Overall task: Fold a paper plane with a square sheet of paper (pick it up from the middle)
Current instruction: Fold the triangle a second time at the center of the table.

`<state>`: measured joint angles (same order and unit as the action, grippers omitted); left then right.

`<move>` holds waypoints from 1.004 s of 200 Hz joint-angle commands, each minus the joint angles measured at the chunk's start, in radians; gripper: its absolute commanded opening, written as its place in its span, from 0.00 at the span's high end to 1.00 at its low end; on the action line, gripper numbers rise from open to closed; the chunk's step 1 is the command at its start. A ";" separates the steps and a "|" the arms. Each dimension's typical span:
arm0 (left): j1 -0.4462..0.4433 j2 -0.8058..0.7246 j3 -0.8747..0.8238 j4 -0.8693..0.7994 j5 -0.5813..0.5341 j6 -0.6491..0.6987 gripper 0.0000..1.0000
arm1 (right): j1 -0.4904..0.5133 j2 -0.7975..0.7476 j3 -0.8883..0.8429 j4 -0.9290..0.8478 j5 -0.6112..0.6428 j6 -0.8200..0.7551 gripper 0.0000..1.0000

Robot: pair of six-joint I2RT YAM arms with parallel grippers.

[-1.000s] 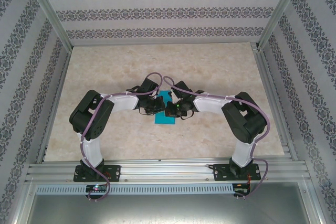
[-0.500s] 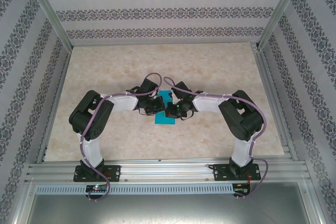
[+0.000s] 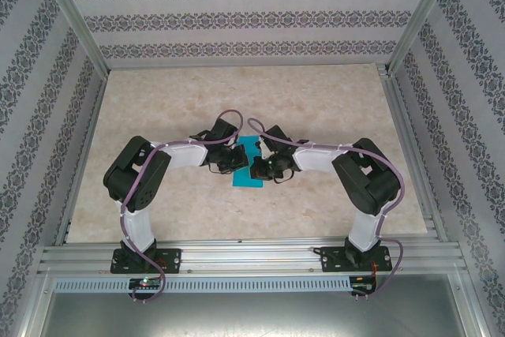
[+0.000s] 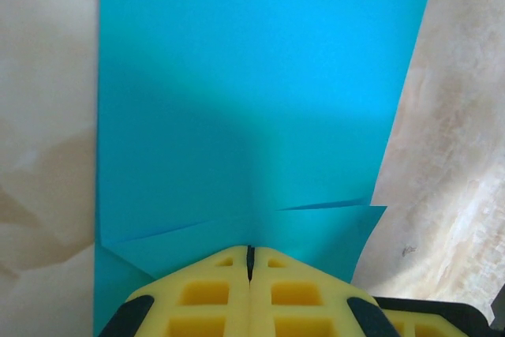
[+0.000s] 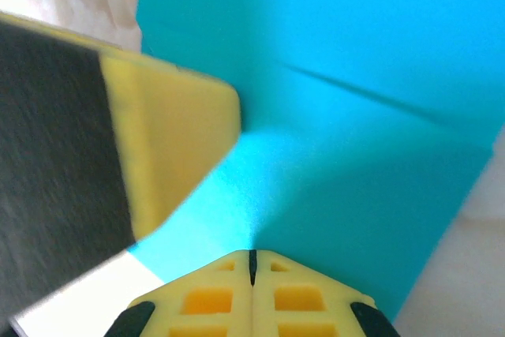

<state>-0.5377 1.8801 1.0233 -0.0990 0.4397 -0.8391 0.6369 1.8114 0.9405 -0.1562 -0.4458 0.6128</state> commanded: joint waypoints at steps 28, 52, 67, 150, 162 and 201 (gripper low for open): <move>-0.007 0.049 -0.061 -0.171 -0.108 0.022 1.00 | -0.010 -0.102 -0.168 -0.187 -0.013 -0.051 1.00; -0.007 0.051 -0.058 -0.156 -0.092 0.026 1.00 | -0.043 -0.168 -0.209 -0.207 -0.011 -0.054 1.00; -0.007 0.053 -0.057 -0.148 -0.081 0.028 1.00 | -0.061 -0.233 -0.196 -0.192 -0.032 -0.039 1.00; -0.010 0.044 -0.036 -0.134 -0.034 0.021 1.00 | -0.031 -0.116 -0.029 -0.026 -0.061 0.025 1.00; -0.009 0.040 -0.038 -0.135 -0.035 0.021 1.00 | -0.019 -0.085 -0.010 -0.031 -0.065 0.019 1.00; -0.010 0.032 -0.023 -0.137 -0.030 0.024 1.00 | -0.013 -0.031 -0.013 -0.070 -0.016 -0.004 1.00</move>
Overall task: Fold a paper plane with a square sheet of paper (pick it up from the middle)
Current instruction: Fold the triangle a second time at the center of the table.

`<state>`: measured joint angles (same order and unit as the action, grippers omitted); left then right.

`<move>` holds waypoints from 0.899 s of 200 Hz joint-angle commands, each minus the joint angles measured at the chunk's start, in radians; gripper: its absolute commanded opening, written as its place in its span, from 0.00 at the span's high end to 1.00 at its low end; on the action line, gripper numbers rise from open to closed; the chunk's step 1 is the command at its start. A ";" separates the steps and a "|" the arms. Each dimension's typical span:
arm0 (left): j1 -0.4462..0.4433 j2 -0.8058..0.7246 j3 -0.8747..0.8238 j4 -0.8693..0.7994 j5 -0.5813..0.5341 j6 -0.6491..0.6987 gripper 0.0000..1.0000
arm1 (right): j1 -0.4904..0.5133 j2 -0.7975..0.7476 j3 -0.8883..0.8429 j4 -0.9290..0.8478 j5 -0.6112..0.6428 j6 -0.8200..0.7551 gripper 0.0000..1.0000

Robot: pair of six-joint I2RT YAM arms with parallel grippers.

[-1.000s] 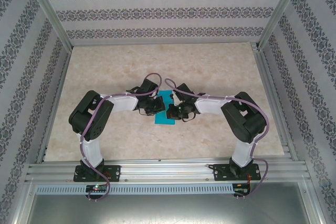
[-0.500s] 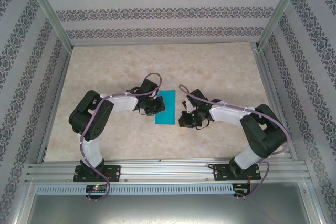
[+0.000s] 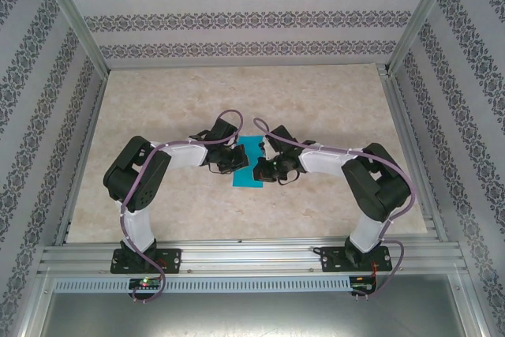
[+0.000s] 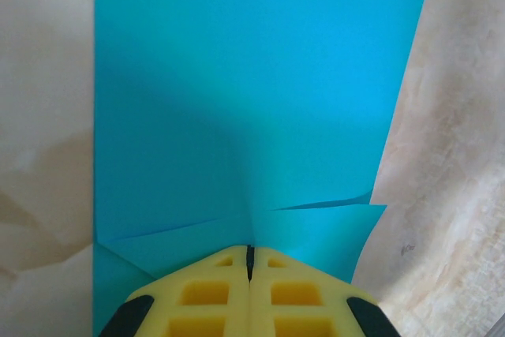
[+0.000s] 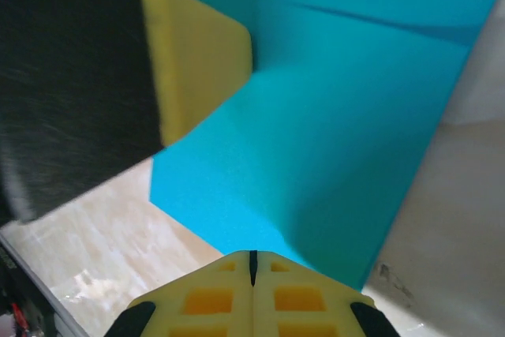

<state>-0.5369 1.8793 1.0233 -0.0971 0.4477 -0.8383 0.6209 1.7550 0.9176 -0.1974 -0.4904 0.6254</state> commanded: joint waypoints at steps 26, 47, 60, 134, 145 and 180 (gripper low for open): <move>-0.011 0.018 -0.011 -0.118 -0.015 0.037 1.00 | -0.005 0.044 -0.015 -0.047 0.061 -0.035 1.00; -0.014 -0.011 -0.011 -0.101 -0.007 0.058 1.00 | -0.005 0.053 -0.030 -0.047 0.065 -0.039 1.00; -0.020 -0.035 -0.024 -0.070 0.010 0.064 1.00 | -0.006 0.062 -0.034 -0.042 0.061 -0.035 1.00; -0.072 -0.061 -0.045 -0.010 0.021 0.064 0.81 | -0.006 0.093 -0.037 -0.033 0.050 -0.023 1.00; -0.072 -0.048 -0.042 -0.015 0.018 0.070 0.81 | -0.006 0.097 -0.038 -0.034 0.051 -0.024 1.00; -0.058 -0.025 -0.027 -0.060 -0.065 0.074 0.83 | -0.008 0.097 -0.047 -0.039 0.059 -0.029 1.00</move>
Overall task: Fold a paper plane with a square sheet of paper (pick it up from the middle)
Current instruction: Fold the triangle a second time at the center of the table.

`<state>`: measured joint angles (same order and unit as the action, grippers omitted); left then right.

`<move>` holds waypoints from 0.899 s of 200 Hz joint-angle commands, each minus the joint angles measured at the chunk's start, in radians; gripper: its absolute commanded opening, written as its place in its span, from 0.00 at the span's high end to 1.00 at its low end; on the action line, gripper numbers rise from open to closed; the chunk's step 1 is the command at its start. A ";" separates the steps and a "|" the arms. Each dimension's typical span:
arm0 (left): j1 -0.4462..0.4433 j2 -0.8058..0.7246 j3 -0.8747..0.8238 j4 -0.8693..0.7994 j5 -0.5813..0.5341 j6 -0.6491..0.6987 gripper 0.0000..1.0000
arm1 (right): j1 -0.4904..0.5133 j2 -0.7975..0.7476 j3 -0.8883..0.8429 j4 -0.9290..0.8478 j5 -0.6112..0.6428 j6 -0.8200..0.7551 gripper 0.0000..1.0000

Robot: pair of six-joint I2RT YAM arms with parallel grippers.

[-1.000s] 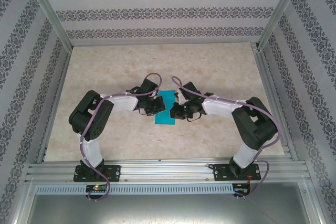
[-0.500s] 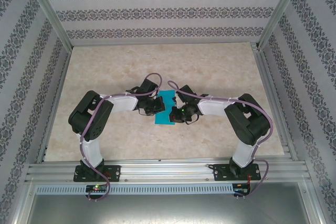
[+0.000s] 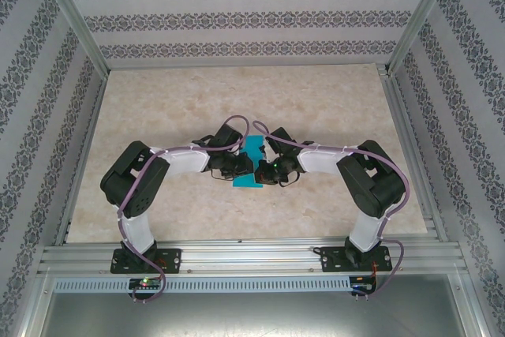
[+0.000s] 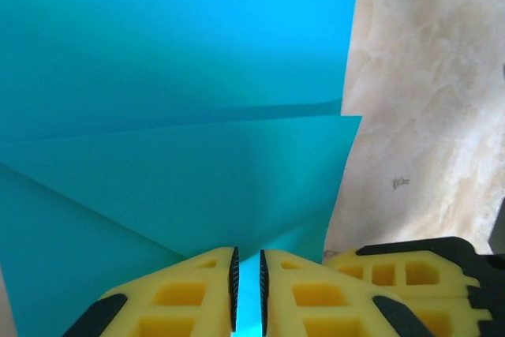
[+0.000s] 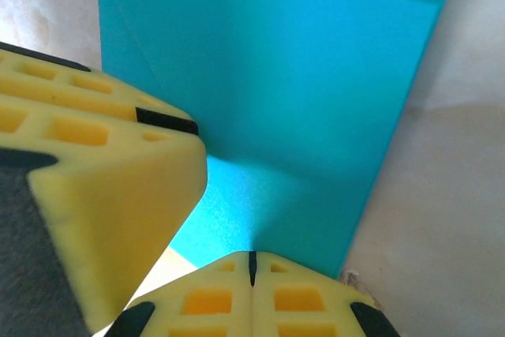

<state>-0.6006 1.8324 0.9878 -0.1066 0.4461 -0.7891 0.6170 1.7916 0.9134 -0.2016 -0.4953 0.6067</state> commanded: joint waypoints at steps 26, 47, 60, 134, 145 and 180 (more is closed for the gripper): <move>0.055 0.010 -0.006 -0.062 -0.096 0.039 0.86 | -0.014 0.055 -0.063 -0.035 0.063 -0.018 1.00; 0.112 0.012 -0.013 -0.063 -0.095 0.057 0.89 | -0.019 0.051 -0.074 -0.033 0.059 -0.022 1.00; 0.147 0.019 -0.011 -0.069 -0.095 0.071 0.89 | -0.019 0.048 -0.080 -0.030 0.055 -0.022 1.00; 0.220 -0.039 0.041 -0.093 -0.048 0.100 0.90 | -0.019 0.011 -0.061 0.022 -0.030 0.016 1.00; 0.206 -0.064 0.039 -0.093 -0.042 0.088 0.89 | -0.021 -0.016 -0.049 0.044 -0.067 0.030 1.00; 0.147 -0.122 0.004 -0.049 -0.042 0.009 0.75 | -0.045 -0.139 0.006 0.051 -0.101 0.017 0.82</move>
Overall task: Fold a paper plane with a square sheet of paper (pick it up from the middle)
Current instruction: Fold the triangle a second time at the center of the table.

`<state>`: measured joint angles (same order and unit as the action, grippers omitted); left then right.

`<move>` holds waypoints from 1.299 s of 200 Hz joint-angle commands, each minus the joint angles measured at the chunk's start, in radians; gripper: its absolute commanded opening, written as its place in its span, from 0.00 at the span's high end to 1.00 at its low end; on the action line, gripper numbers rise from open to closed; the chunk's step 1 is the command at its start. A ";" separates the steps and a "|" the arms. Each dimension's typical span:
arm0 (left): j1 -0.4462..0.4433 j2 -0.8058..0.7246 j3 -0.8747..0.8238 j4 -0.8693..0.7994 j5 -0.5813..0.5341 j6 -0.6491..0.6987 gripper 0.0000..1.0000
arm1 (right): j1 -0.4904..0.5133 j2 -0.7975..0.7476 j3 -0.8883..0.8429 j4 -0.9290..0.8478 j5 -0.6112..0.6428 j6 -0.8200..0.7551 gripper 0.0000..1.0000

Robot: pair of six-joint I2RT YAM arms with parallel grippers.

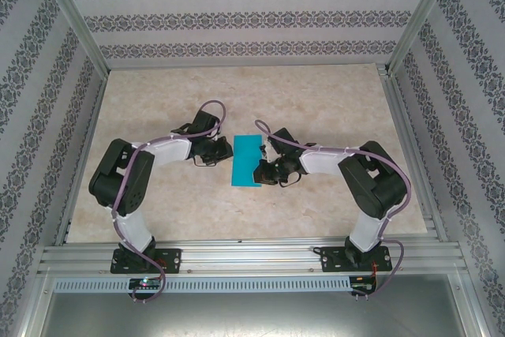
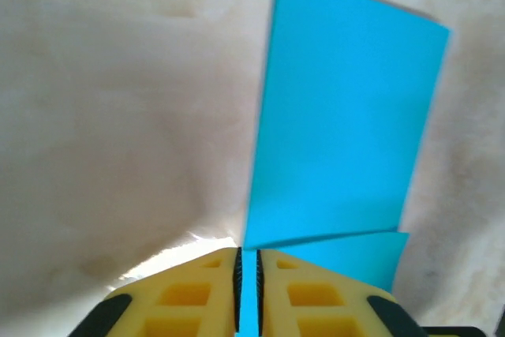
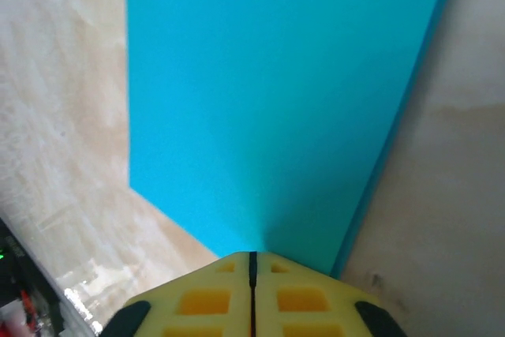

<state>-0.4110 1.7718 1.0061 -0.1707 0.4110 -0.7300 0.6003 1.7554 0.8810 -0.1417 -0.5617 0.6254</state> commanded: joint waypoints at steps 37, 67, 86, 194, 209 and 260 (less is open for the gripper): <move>-0.091 -0.094 -0.066 0.078 -0.041 -0.152 0.57 | -0.125 -0.157 0.034 -0.010 0.019 -0.035 0.65; -0.097 -0.123 -0.114 0.116 -0.094 -0.232 0.46 | -0.164 -0.113 0.045 0.001 0.024 -0.064 0.57; -0.097 -0.146 -0.140 0.114 -0.146 -0.271 0.38 | -0.166 -0.059 0.079 0.002 0.001 -0.080 0.55; -0.089 -0.196 -0.137 0.027 -0.270 -0.239 0.04 | -0.125 0.118 0.175 -0.023 -0.001 -0.088 0.68; -0.088 -0.200 -0.139 0.026 -0.267 -0.229 0.01 | -0.117 0.128 0.183 -0.024 -0.004 -0.090 0.68; -0.084 -0.208 -0.140 0.034 -0.249 -0.215 0.00 | -0.113 0.133 0.188 -0.024 -0.051 -0.102 0.70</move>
<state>-0.5022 1.5902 0.8619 -0.1188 0.1635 -0.9726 0.4824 1.8786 1.0519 -0.1528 -0.5709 0.5476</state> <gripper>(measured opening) 0.999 0.302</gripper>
